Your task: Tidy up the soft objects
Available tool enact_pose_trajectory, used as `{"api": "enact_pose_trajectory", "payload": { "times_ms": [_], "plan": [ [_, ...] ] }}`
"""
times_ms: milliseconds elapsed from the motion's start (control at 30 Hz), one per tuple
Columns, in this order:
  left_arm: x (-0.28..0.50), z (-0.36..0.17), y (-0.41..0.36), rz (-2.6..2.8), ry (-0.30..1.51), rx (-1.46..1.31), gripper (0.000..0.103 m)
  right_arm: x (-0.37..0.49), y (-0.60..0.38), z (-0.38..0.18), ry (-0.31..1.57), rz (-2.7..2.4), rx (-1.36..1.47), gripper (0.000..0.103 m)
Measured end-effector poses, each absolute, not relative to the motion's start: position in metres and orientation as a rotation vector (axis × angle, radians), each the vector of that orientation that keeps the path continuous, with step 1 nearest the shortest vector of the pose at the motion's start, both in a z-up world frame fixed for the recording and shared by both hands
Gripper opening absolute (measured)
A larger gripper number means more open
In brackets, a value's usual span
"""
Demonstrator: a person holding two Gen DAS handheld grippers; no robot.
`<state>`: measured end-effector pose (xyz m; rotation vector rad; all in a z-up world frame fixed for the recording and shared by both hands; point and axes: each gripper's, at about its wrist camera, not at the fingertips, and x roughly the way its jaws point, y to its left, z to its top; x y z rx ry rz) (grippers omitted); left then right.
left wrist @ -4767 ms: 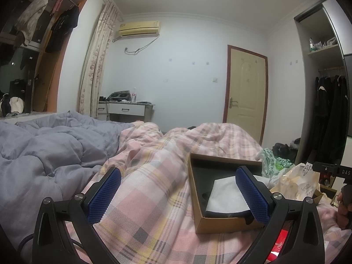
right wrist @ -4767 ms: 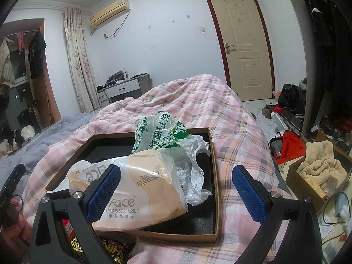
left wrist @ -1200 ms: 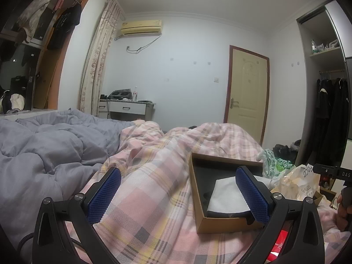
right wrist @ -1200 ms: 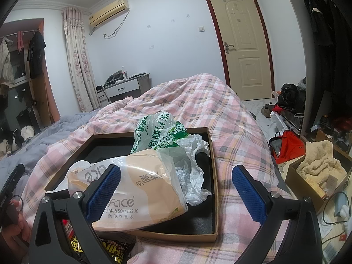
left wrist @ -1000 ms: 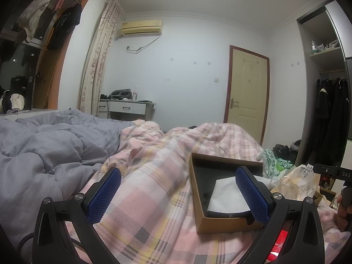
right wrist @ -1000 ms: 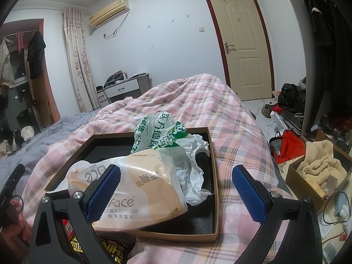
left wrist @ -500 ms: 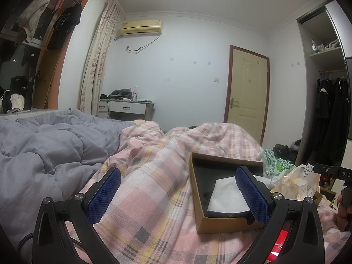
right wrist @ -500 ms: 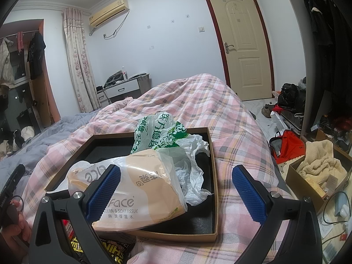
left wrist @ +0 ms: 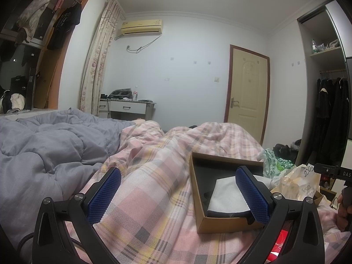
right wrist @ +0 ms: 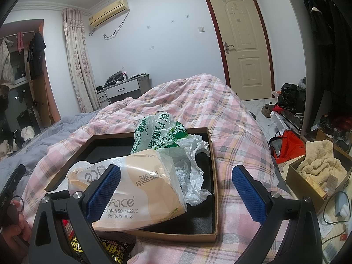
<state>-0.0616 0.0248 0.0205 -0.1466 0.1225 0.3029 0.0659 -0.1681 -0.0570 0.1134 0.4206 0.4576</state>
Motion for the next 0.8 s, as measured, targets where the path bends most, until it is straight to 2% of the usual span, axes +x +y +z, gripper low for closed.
{"api": "enact_pose_trajectory", "payload": {
  "times_ms": [800],
  "plan": [
    [-0.0615, 0.0207, 0.0248, 0.303, 0.123, -0.147, 0.103, 0.0665, -0.1676, -0.0555, 0.421, 0.457, 0.119, 0.101]
  ]
}}
